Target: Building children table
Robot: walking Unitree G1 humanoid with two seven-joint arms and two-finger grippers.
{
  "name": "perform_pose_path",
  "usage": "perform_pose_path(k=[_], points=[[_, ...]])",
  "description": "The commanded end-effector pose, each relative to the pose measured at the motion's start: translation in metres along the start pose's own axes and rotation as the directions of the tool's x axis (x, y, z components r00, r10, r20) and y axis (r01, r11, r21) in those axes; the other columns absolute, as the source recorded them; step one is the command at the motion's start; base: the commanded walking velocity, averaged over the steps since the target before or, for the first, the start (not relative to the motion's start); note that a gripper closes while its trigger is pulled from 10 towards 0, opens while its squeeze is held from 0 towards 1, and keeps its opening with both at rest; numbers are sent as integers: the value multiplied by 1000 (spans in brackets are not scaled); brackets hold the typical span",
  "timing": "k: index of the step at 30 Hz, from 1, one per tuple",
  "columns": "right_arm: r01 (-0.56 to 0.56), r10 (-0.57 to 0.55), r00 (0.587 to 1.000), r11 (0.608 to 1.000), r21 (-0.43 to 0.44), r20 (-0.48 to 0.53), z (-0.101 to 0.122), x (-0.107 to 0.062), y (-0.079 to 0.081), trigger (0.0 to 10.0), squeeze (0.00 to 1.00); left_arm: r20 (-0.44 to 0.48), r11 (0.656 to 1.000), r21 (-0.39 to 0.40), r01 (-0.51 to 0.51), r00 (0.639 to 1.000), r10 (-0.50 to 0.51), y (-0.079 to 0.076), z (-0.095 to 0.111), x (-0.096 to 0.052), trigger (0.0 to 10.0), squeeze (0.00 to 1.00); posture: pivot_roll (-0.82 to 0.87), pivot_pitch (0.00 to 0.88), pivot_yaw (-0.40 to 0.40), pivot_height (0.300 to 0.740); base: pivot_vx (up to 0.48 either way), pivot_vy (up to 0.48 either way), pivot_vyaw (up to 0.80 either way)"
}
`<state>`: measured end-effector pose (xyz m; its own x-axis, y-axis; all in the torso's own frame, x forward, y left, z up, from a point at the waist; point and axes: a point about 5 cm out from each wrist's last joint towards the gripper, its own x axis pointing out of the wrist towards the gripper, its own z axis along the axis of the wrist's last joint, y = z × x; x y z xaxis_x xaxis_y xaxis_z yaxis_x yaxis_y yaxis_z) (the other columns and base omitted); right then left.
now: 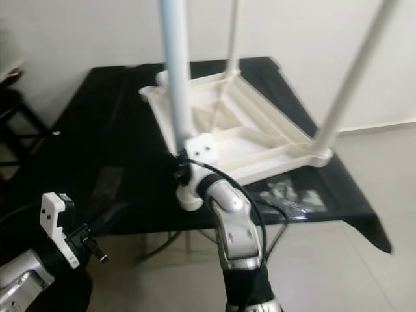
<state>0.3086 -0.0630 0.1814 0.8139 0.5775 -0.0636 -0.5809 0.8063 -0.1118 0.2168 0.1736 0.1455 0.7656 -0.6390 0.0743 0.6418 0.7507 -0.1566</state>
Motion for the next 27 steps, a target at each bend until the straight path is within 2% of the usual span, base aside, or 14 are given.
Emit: perform_pose_path(k=[1, 3, 4, 5, 6, 8, 9, 10, 11, 12, 16, 19, 26, 27], points=[[-83, 87, 986, 996, 35, -141, -25, 3, 16, 10000, 157, -5, 1000, 10, -17, 1000, 17, 3, -3, -2, 10000, 0, 32, 21, 21, 740, 0, 0, 0], [-83, 87, 986, 996, 35, -141, -25, 3, 16, 10000, 157, -5, 1000, 10, -17, 1000, 17, 3, -3, -2, 10000, 0, 32, 21, 21, 740, 0, 0, 0], [-82, 87, 987, 996, 43, -139, -22, 3, 19, 10000, 1000, -4, 1000, 11, -20, 1000, 20, 3, -4, -2, 10000, 0, 32, 21, 21, 740, 0, 0, 0], [-183, 188, 974, 982, 53, -126, -16, 3, 25, 10000, 1000, -3, 1000, 11, -19, 1000, 19, 3, -3, -2, 10000, 0, 32, 28, 26, 740, 0, 0, 0], [-183, 188, 974, 982, 53, -126, -16, 3, 25, 10000, 1000, -3, 1000, 11, -19, 1000, 19, 3, -3, -2, 10000, 0, 32, 28, 26, 740, 0, 0, 0], [-476, 475, 879, 879, -18, -40, 3, -1, 27, 10000, 1000, 0, 1000, 8, -11, 1000, 11, 1, -2, -1, 10000, 0, 30, 38, 30, 740, 0, 0, 0], [-559, 559, 829, 826, -68, -26, 9, -3, 22, 10000, 1000, 2, 1000, 7, -7, 1000, 7, 0, -2, 0, 10000, 0, 30, 38, 30, 740, 0, 0, 0], [-559, 559, 829, 826, -68, -26, 9, -3, 22, 10000, 1000, 2, 1000, 7, -7, 1000, 7, 0, -2, 0, 10000, 0, 30, 38, 30, 740, 0, 0, 0], [-616, 618, 785, 774, -147, -34, 13, 0, 1, 10000, 580, 5, 1000, 4, -1, 1000, 1, -2, -1, 0, 10000, 0, 38, 49, 25, 740, 0, 0, 0], [-613, 616, 787, 772, -169, -43, 15, 4, -11, 10000, 0, 6, 1000, 4, 0, 1000, 0, -3, -1, 0, 10000, 0, 45, 54, 25, 740, 0, 0, 0], [-627, 629, 776, 762, -163, -48, 22, 9, -28, 10000, 0, 8, 1000, 4, 2, 1000, -2, -5, -1, 0, 10000, 0, 49, 64, 23, 740, 0, 0, 0], [-716, 721, 692, 677, -169, -45, 38, 12, -41, 10000, 0, 9, 1000, 3, 4, 1000, -4, -8, 1, -3, 10000, 0, 65, 82, 23, 740, 0, 0, 0], [-784, 794, 607, 596, -172, -19, 55, 18, -49, 10000, 0, 3, 1000, 1, 6, 1000, -6, -12, 3, -6, 10000, 0, 83, 113, 28, 740, 0, 0, 0], [-790, 800, 600, 589, -168, -18, 55, 19, -50, 2471, 0, 1, 1000, 1, 7, 1000, -7, -13, 3, -7, 10000, 0, 89, 124, 31, 740, 0, 0, 0]])
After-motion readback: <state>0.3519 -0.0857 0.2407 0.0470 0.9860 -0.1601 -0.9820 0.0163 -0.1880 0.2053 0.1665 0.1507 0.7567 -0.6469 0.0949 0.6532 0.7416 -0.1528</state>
